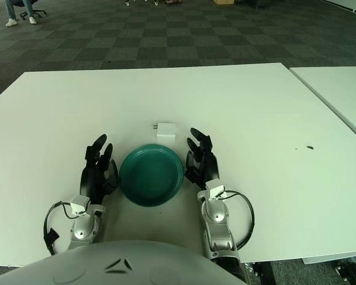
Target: Put the charger into the plate.
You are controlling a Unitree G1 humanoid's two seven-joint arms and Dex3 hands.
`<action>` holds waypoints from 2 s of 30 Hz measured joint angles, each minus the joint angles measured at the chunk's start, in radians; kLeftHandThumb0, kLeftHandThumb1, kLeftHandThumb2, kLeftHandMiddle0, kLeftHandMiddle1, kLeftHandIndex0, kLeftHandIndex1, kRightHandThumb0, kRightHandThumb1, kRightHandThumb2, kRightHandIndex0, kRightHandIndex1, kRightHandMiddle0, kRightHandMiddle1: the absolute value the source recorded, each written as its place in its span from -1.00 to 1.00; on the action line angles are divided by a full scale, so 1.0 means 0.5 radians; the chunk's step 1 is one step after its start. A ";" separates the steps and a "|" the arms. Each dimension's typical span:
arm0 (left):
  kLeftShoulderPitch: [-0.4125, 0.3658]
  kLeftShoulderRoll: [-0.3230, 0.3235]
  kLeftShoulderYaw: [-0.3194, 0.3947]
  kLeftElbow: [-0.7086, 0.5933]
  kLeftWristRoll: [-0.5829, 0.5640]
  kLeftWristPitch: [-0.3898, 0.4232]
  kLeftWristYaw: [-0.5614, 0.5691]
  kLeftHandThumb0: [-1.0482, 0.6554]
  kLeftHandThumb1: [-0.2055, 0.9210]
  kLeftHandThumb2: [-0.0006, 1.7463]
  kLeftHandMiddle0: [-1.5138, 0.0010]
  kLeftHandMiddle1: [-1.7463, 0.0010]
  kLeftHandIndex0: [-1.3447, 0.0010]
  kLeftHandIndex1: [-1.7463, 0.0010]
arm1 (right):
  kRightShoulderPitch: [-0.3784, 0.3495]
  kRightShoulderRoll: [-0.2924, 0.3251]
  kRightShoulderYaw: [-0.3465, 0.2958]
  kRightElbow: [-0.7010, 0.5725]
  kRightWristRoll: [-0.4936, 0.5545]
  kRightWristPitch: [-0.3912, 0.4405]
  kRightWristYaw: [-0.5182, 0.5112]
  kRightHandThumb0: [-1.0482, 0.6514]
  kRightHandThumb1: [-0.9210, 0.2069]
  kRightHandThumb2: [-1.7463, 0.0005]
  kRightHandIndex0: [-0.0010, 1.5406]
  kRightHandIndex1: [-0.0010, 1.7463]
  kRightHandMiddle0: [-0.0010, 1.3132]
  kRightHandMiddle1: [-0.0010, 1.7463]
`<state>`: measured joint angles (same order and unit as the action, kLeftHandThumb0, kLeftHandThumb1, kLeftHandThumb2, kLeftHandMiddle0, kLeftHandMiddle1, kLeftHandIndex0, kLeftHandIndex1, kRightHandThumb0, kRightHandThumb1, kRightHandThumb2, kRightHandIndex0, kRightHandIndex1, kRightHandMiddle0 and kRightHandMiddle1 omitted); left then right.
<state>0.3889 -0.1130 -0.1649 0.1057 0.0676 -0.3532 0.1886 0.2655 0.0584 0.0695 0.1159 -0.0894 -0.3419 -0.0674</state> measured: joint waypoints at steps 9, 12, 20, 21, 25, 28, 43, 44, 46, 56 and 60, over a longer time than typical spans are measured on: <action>-0.050 0.000 -0.005 0.046 -0.027 -0.032 0.000 -0.79 1.00 0.16 0.43 0.96 0.98 0.13 | 0.000 -0.045 0.004 -0.183 -0.053 0.261 0.015 -0.64 -1.00 0.07 -0.46 -0.99 -1.00 -0.20; -0.067 0.002 -0.005 0.061 -0.048 -0.061 0.000 -0.77 1.00 0.16 0.41 0.96 0.97 0.12 | 0.020 -0.089 0.016 -0.249 -0.164 0.287 -0.017 -0.68 -1.00 0.08 -0.45 -0.98 -1.00 -0.19; -0.087 0.004 -0.004 0.082 -0.069 -0.068 0.001 -0.75 1.00 0.16 0.40 0.96 0.97 0.10 | 0.029 -0.220 0.128 -0.357 -0.733 0.412 -0.212 -0.76 -1.00 0.19 -0.35 -0.95 -1.00 -0.17; -0.089 0.004 -0.004 0.084 -0.069 -0.068 0.003 -0.75 1.00 0.16 0.40 0.97 0.98 0.10 | -0.002 -0.235 0.146 -0.350 -0.815 0.450 -0.236 -0.75 -1.00 0.21 -0.34 -0.94 -1.00 -0.16; -0.092 0.004 -0.013 0.087 -0.068 -0.064 0.018 -0.75 1.00 0.15 0.41 0.97 0.98 0.10 | -0.162 -0.310 0.215 -0.297 -1.083 0.547 -0.311 -0.73 -1.00 0.25 -0.37 -0.96 -1.00 -0.18; -0.093 0.004 -0.019 0.087 -0.067 -0.066 0.034 -0.75 1.00 0.14 0.43 0.98 0.98 0.09 | -0.298 -0.380 0.271 -0.250 -1.241 0.584 -0.348 -0.71 -1.00 0.27 -0.45 -0.99 -1.00 -0.20; -0.101 0.006 -0.042 0.092 -0.064 -0.118 0.086 -0.74 1.00 0.09 0.49 1.00 0.96 0.09 | -0.569 -0.577 0.594 -0.193 -1.755 0.829 -0.155 -0.63 -1.00 0.39 -0.65 -1.00 -1.00 -0.08; -0.102 0.006 -0.044 0.093 -0.064 -0.126 0.086 -0.74 1.00 0.08 0.49 1.00 0.96 0.09 | -0.585 -0.585 0.614 -0.191 -1.777 0.843 -0.134 -0.63 -1.00 0.40 -0.66 -1.00 -1.00 -0.08; -0.104 0.006 -0.046 0.093 -0.064 -0.137 0.086 -0.74 1.00 0.07 0.49 1.00 0.96 0.09 | -0.632 -0.596 0.646 -0.164 -1.810 0.855 -0.112 -0.62 -1.00 0.42 -0.66 -1.00 -1.00 -0.08; -0.139 0.012 -0.073 0.115 -0.063 -0.214 0.089 -0.76 1.00 0.06 0.50 1.00 0.99 0.09 | -0.965 -0.640 0.766 0.186 -1.830 0.810 -0.111 -0.56 -1.00 0.48 -0.70 -1.00 -1.00 -0.17; -0.143 0.012 -0.081 0.117 -0.062 -0.237 0.097 -0.77 1.00 0.07 0.50 1.00 1.00 0.10 | -1.031 -0.657 0.803 0.244 -1.830 0.780 -0.109 -0.55 -1.00 0.46 -0.70 -1.00 -1.00 -0.19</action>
<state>0.3173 -0.1069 -0.2052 0.1644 0.0367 -0.4716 0.2369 -0.2501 -0.2699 0.4709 0.2378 -1.0045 0.0480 -0.1221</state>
